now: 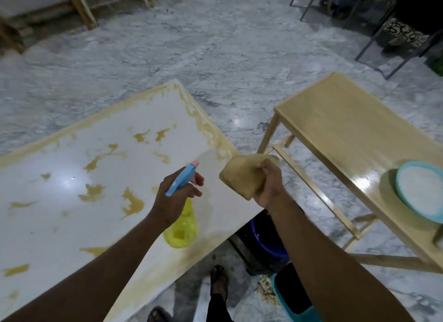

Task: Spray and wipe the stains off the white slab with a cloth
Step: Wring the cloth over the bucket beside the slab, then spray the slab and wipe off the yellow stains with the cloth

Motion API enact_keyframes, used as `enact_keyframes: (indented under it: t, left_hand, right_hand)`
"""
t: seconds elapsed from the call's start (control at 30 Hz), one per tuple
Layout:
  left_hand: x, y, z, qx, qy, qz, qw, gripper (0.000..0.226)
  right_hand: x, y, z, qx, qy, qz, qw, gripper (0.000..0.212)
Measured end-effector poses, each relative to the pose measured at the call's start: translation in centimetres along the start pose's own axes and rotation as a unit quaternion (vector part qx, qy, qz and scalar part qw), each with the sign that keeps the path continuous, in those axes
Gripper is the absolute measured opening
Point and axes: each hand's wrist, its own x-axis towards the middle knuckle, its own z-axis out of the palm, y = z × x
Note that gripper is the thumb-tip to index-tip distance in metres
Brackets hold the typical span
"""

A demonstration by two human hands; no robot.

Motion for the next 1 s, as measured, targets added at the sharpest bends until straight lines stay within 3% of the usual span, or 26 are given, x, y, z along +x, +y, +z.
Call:
enact_keyframes:
  t: [0.1,0.17,0.23,0.3,0.47,0.6,0.83,1.0]
  left_hand:
    - [-1.5,1.8,-2.5,0.010,0.007,0.002,1.000,0.037]
    - [-2.6,2.6,-4.2,0.004,0.016,-0.001,1.000,0.039]
    - [-3.9,3.3,-6.0,0.005,0.016,-0.003,1.000,0.041]
    - [-5.3,3.9,-8.1,0.002,0.027,-0.002,1.000,0.042]
    - [-8.1,4.2,-13.4,-0.002,0.057,0.003,0.998,0.071]
    - [-10.1,5.3,-16.3,0.012,0.074,0.011,0.997,0.056]
    - [-12.6,5.8,-21.2,0.069,0.145,0.000,0.987,0.049]
    - [-13.5,5.8,-23.4,0.102,0.137,0.004,0.985,0.045]
  right_hand:
    - [-0.8,0.2,3.7,0.002,0.013,0.009,1.000,0.052]
    - [-1.3,0.5,5.9,-0.052,-0.006,-0.005,0.999,0.030]
    - [-2.3,1.1,8.2,-0.084,-0.040,-0.014,0.996,0.022]
    - [-3.9,2.0,11.1,-0.106,-0.083,-0.017,0.991,0.023]
    - [-6.7,4.7,17.5,-0.140,-0.178,-0.030,0.974,0.031]
    - [-7.5,7.3,21.2,-0.117,-0.184,0.014,0.976,0.051]
    - [-9.1,10.8,26.9,-0.142,-0.197,0.011,0.970,0.055]
    - [-9.0,12.0,28.8,-0.146,-0.192,0.007,0.971,0.049]
